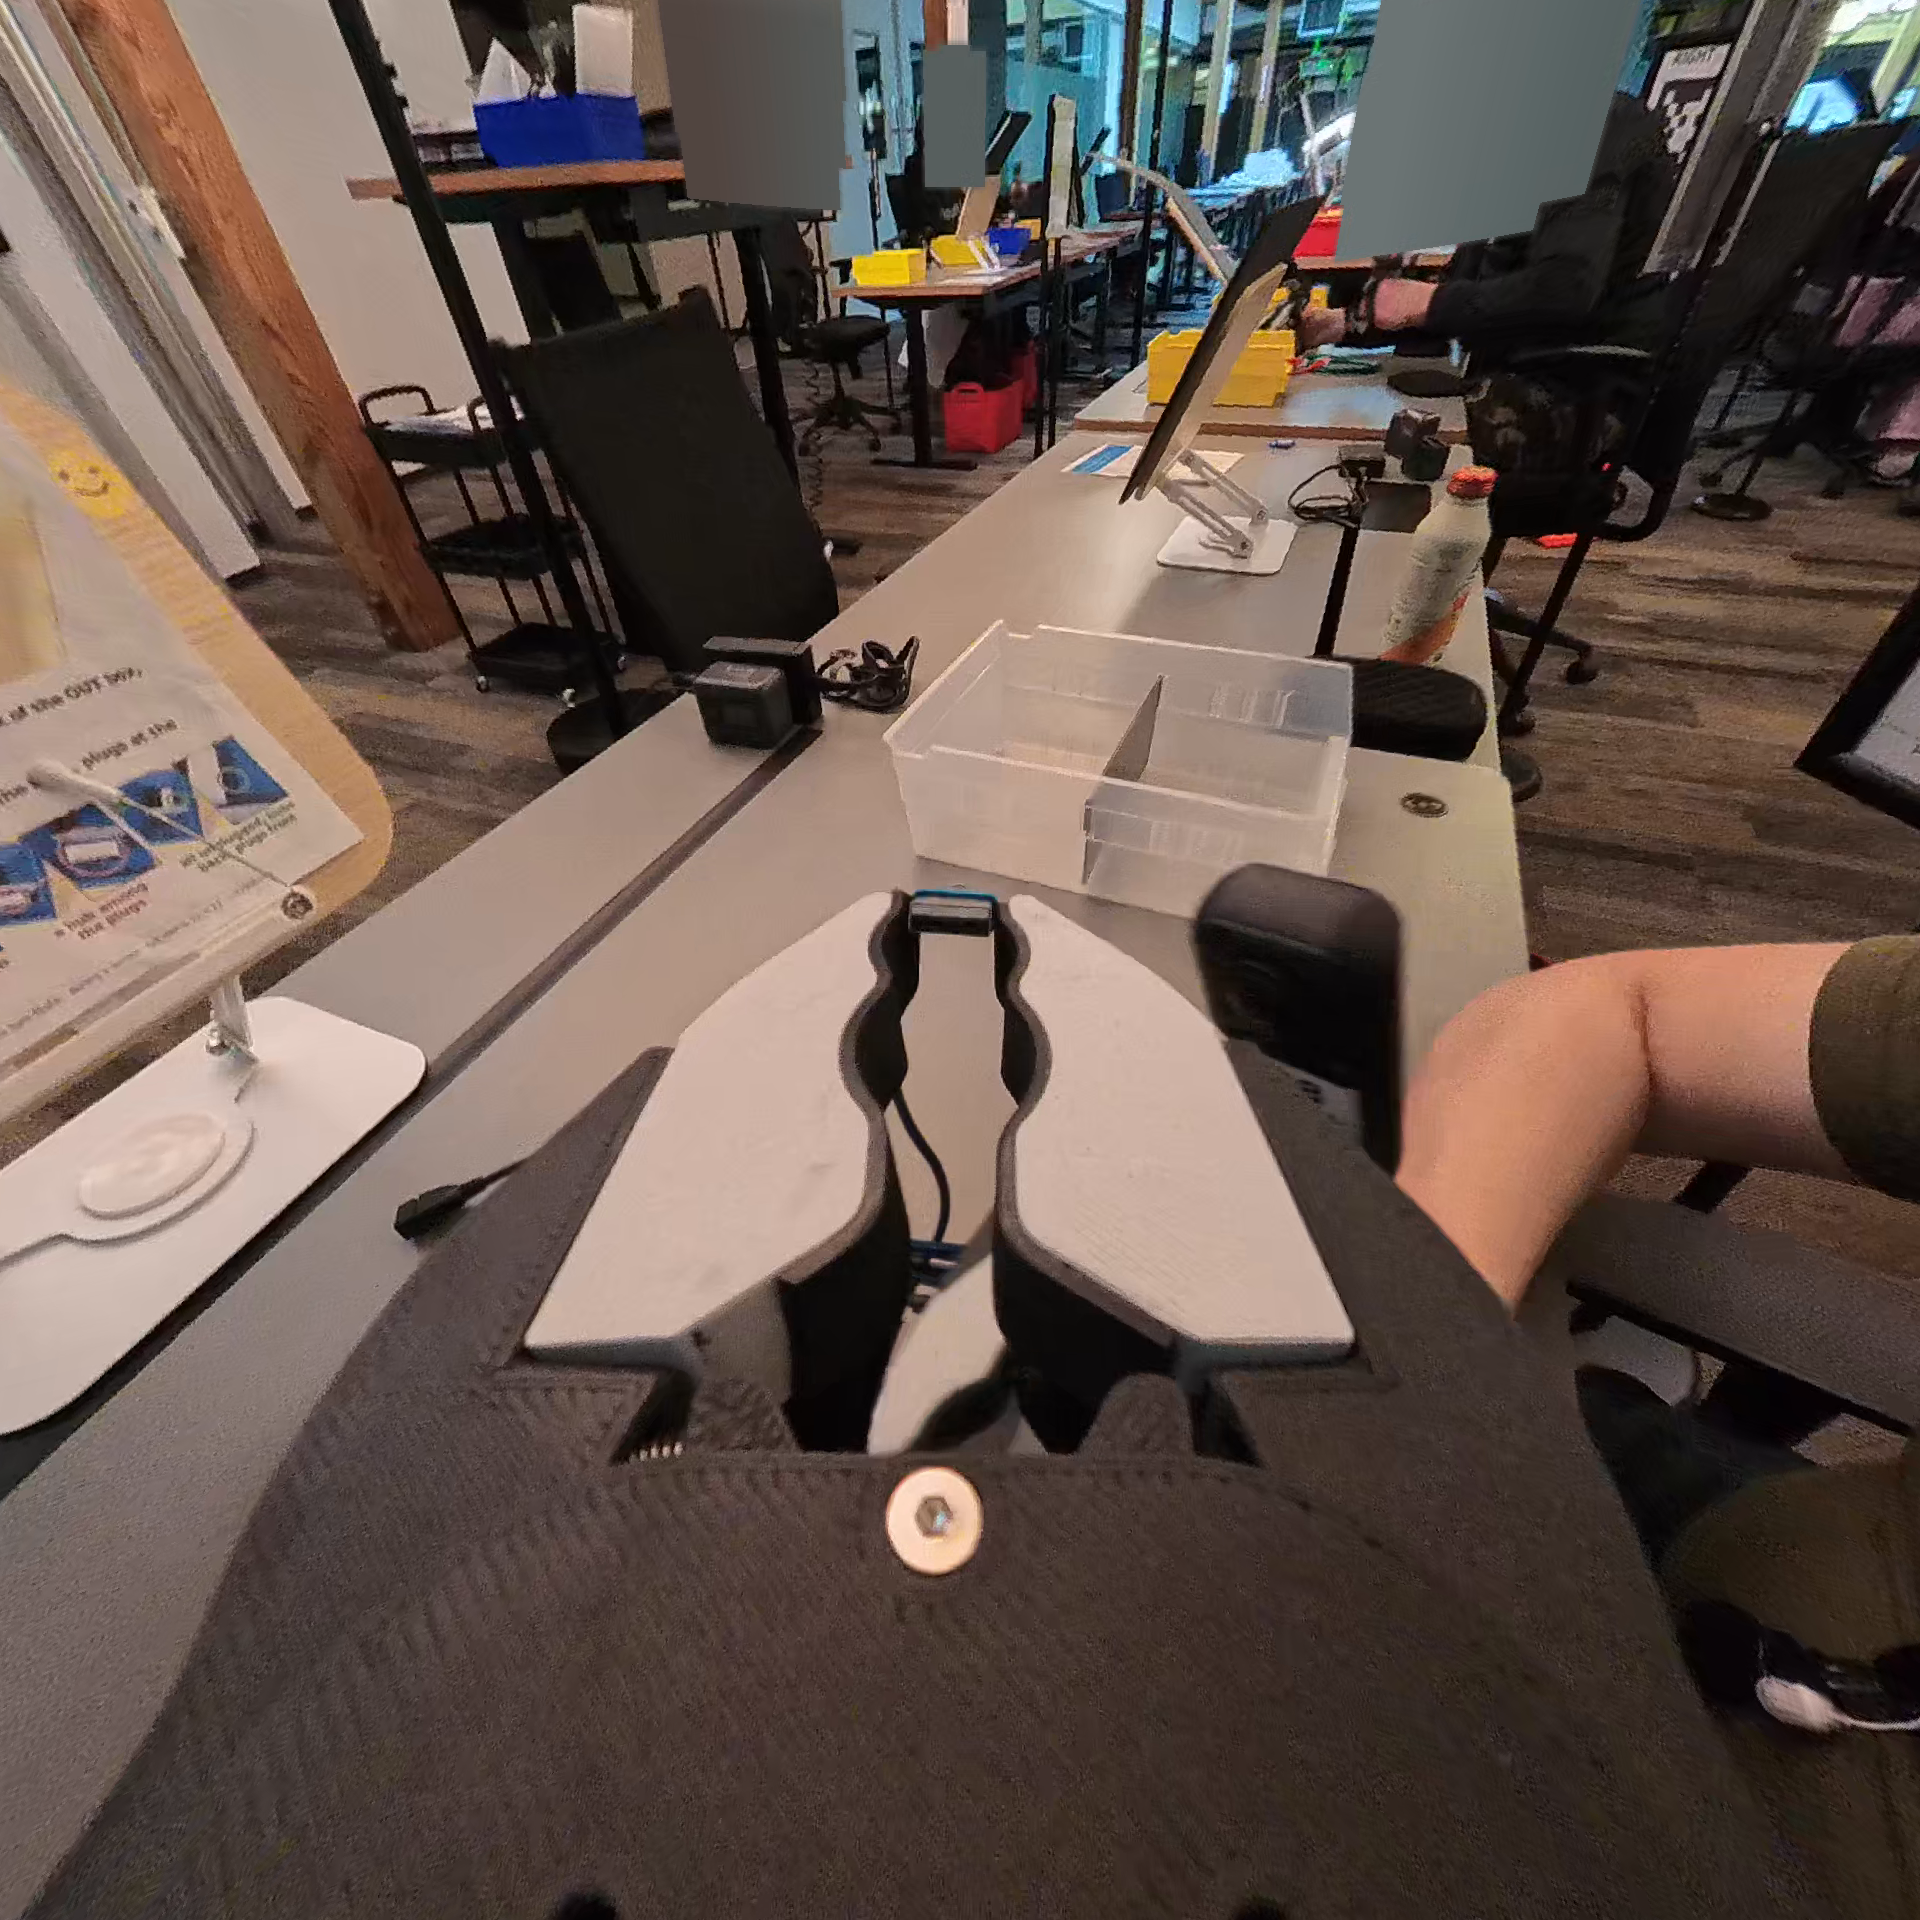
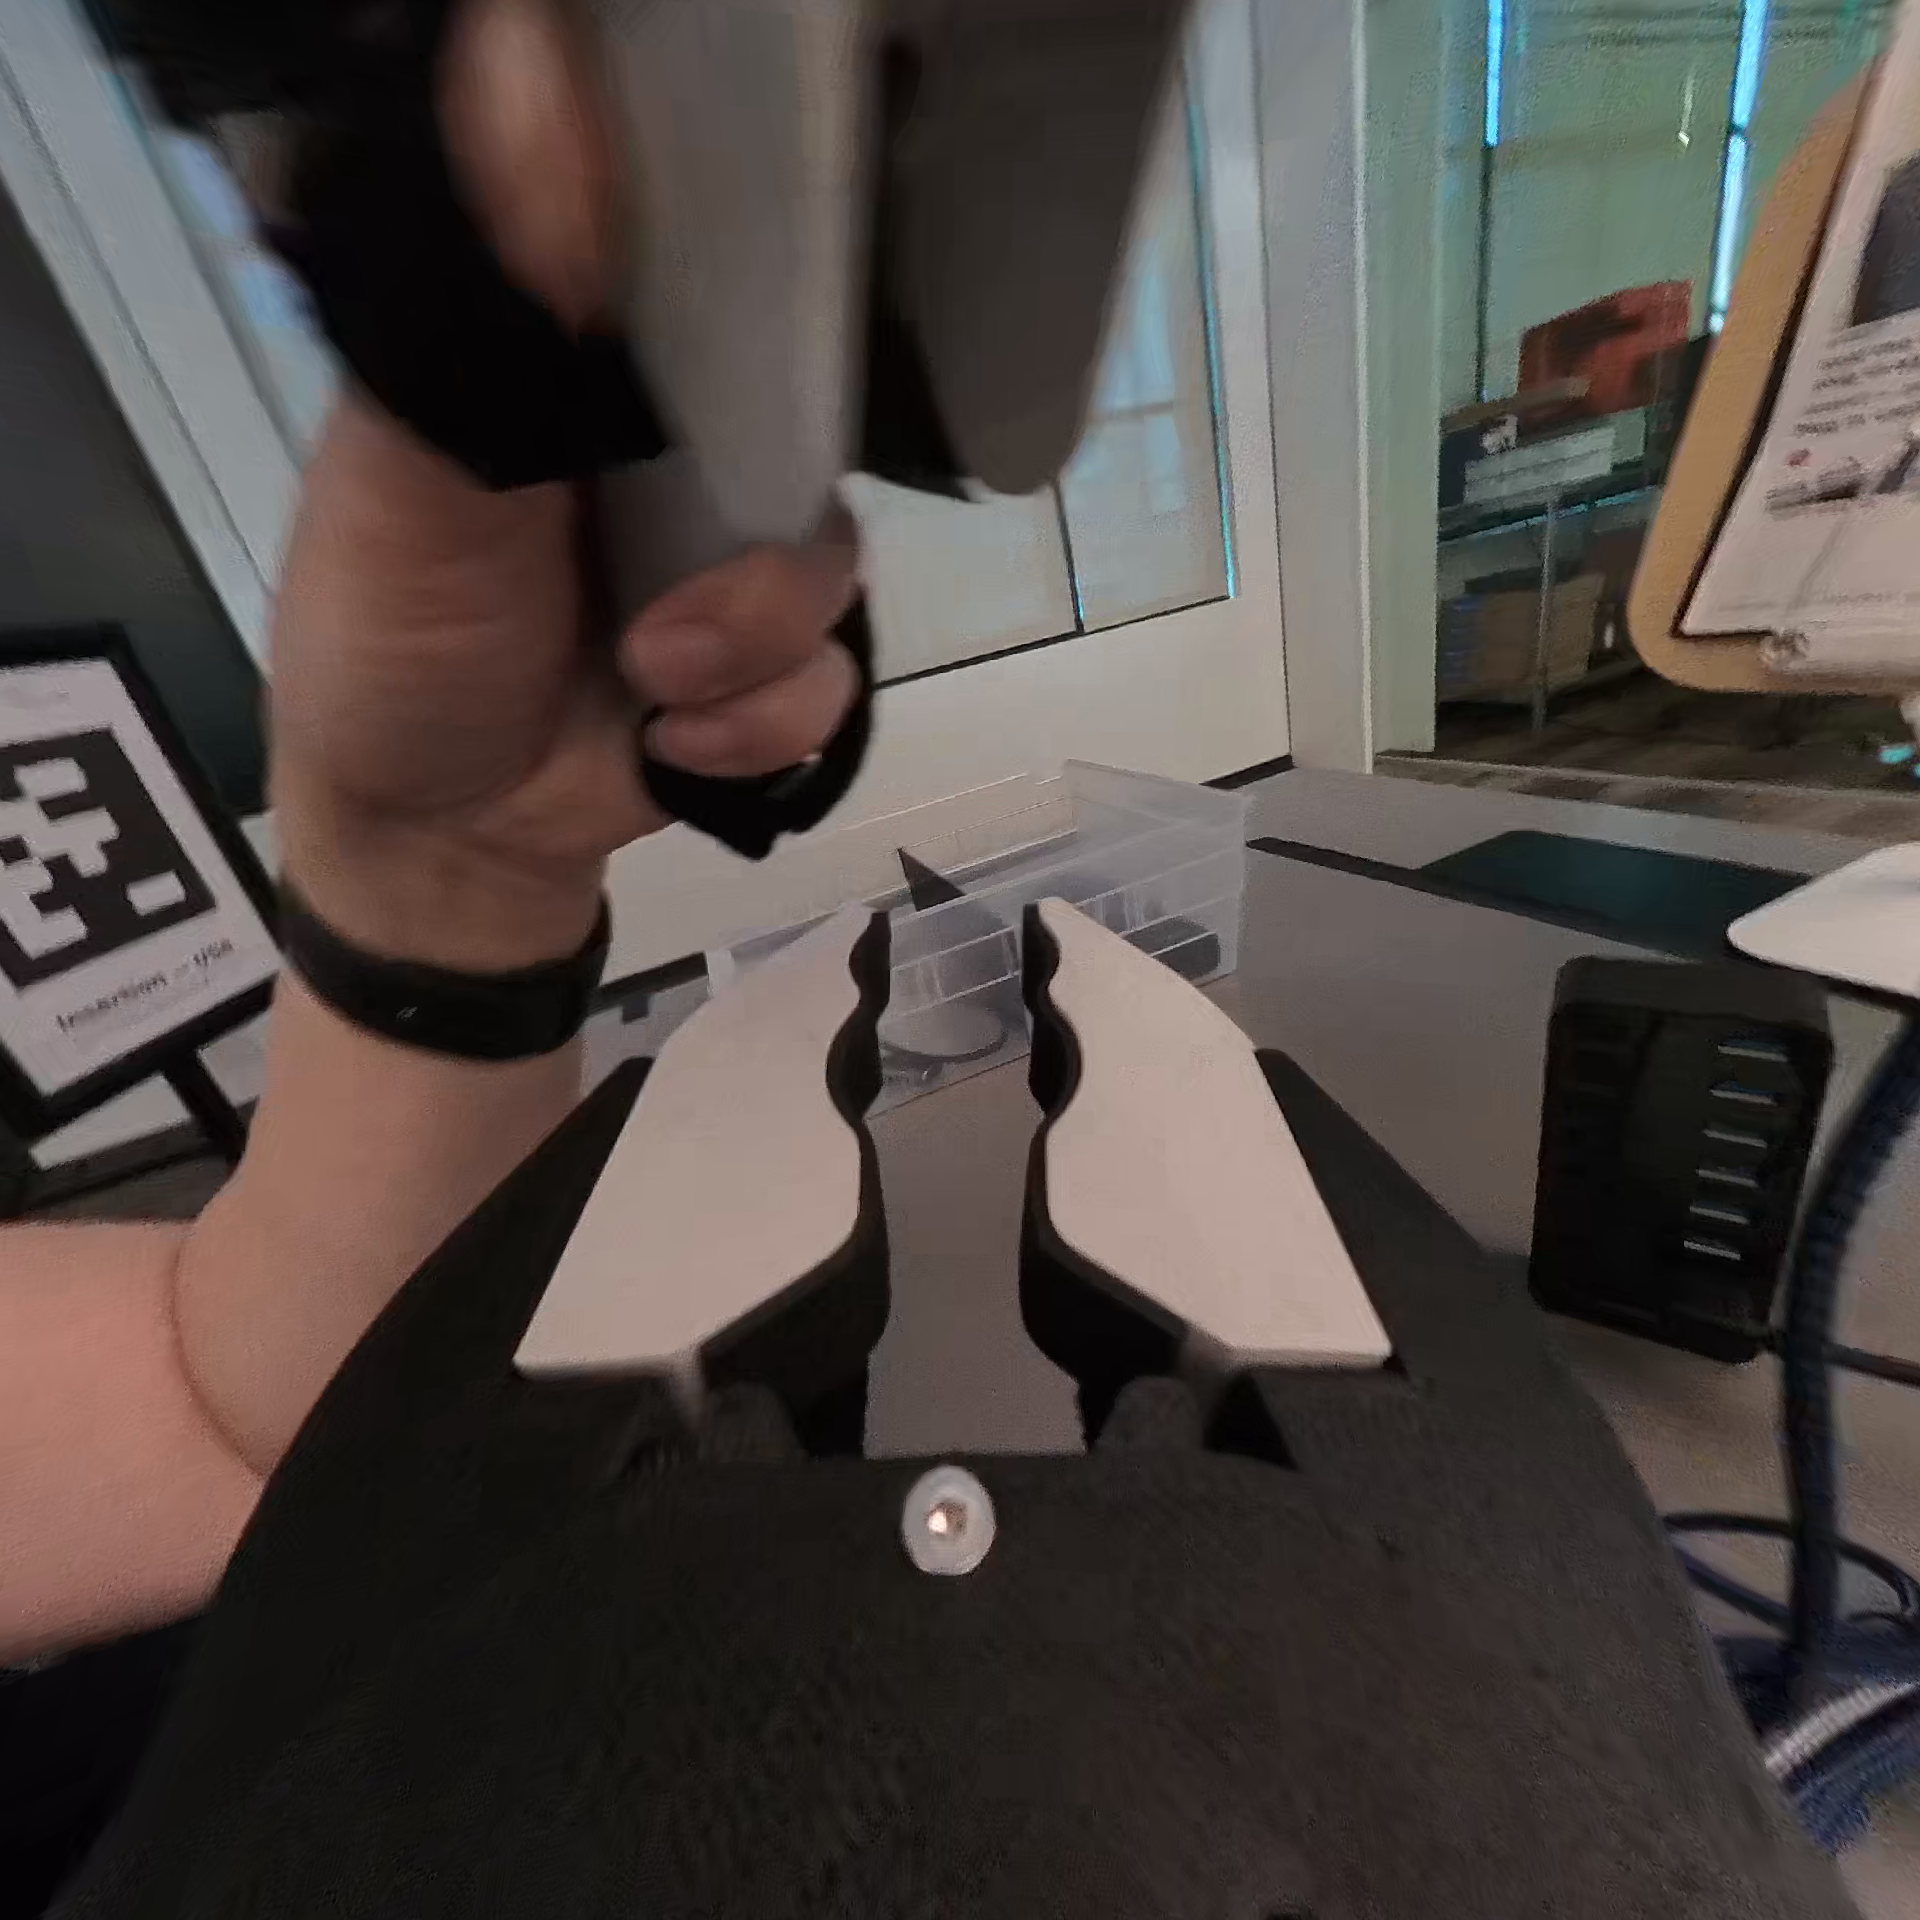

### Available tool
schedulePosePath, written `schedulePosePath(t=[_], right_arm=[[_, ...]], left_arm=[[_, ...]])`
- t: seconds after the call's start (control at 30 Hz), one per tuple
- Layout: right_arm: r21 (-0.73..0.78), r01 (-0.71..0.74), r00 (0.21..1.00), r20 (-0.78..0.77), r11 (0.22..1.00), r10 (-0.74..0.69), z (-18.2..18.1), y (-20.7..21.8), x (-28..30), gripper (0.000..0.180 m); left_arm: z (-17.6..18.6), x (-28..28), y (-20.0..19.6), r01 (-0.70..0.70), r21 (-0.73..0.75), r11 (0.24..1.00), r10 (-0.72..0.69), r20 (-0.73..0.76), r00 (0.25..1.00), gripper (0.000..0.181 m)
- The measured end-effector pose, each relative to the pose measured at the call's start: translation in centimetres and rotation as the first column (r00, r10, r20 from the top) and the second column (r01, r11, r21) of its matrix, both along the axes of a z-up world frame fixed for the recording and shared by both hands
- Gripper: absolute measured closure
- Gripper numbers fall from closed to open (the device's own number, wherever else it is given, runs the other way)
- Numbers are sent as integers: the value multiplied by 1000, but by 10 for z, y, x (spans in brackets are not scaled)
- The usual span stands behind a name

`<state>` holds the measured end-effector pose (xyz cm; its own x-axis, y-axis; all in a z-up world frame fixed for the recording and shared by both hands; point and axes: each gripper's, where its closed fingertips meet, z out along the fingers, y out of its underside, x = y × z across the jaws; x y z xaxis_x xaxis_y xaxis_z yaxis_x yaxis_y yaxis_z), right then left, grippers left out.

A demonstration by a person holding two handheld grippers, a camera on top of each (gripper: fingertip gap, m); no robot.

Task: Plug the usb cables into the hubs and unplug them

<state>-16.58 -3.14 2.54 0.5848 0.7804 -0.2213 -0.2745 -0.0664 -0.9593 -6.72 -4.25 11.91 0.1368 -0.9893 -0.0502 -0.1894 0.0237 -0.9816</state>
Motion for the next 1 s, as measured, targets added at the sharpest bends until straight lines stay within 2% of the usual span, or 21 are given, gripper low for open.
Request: schedulePosePath(t=[0.13, 0.23, 0.27, 0.37, 0.43, 0.47, 0.53, 0.63, 0.67, 0.73, 0.9, 1.0], right_arm=[[-116, 79, 987, -127, 990, -94, -1, 23, 28, 154], [-105, 180, 970, -149, 978, -194, 1, 37, 58, 151], [-73, 215, 962, -157, 974, -224, 7, 41, 69, 149], [153, 335, 924, -245, 930, -293, 44, 38, 105, 144], [300, 345, 909, -343, 889, -237, 74, 25, 120, 136], [387, 308, 912, -381, 869, -153, 88, 12, 122, 135], [581, 183, 946, -324, 793, 19, 108, -17, 112, 128], [714, 66, 980, -179, 697, 90, 118, -39, 101, 119], [744, 7, 976, -152, 668, 159, 122, -51, 99, 123], [758, -46, 968, -126, 651, 215, 128, -62, 99, 126], [728, -180, 962, -9, 661, 272, 127, -68, 96, 159], [659, -250, 952, 34, 709, 304, 127, -64, 92, 159]], left_arm=[[8, 2, -17, 52, 7, 999, -53, 29, 998, 168], [17, -1, -26, 98, -6, 995, -97, 71, 993, 169], [19, -3, -28, 114, -17, 993, -112, 83, 990, 169], [24, -6, -32, 186, -48, 981, -178, 127, 976, 169], [26, -6, -37, 252, -78, 965, -237, 163, 958, 169], [26, -5, -40, 286, -84, 955, -268, 174, 948, 169], [26, -3, -44, 321, -86, 943, -302, 181, 936, 169], [25, -3, -47, 344, -69, 937, -328, 176, 928, 169], [25, -4, -48, 352, -63, 934, -338, 172, 925, 169], [26, -5, -52, 372, -39, 927, -360, 177, 916, 169], [26, -9, -56, 370, 90, 925, -380, 149, 913, 169], [26, -13, -52, 351, 136, 926, -369, 138, 919, 169]])
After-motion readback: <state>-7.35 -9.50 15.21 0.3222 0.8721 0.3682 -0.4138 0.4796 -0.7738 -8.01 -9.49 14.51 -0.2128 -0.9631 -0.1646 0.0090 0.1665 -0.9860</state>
